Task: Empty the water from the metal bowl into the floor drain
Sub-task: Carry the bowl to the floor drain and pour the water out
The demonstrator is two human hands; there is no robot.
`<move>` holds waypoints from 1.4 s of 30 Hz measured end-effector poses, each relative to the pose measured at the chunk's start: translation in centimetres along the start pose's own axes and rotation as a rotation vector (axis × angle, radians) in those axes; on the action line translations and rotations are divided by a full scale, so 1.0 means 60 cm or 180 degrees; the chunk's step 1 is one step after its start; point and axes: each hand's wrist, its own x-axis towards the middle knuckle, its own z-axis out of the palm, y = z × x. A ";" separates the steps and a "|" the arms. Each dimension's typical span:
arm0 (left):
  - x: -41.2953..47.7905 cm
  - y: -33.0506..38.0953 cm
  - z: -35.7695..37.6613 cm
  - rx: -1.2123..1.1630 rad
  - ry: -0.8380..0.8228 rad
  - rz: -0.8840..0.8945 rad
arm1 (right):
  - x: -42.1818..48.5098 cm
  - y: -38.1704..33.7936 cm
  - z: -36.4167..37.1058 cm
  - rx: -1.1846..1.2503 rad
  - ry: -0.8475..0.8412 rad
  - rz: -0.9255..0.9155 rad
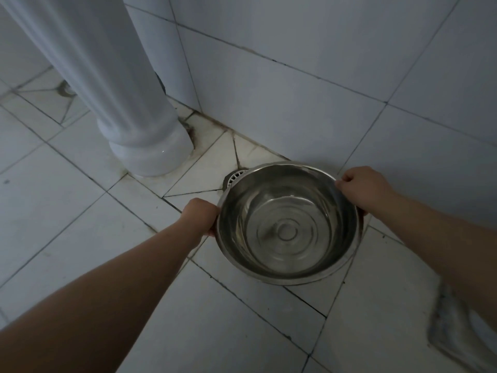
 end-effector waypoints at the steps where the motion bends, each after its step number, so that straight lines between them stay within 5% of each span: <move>1: 0.000 0.000 0.001 -0.0085 -0.0002 0.0000 | 0.000 0.000 0.000 -0.0012 0.0006 -0.0006; 4: 0.004 -0.003 0.000 -0.0475 0.0017 -0.0063 | -0.002 -0.001 0.000 -0.0016 0.0018 0.0006; 19: -0.002 -0.002 0.001 0.0385 -0.0033 0.0062 | -0.005 -0.004 -0.005 0.0001 -0.0007 0.0001; 31: 0.007 -0.006 0.001 -0.0519 -0.0080 -0.0083 | 0.004 0.003 0.002 -0.0021 0.0066 0.0036; 42: 0.012 -0.009 0.003 -0.0599 -0.0084 -0.0065 | 0.004 0.002 0.000 0.0060 0.0077 0.0000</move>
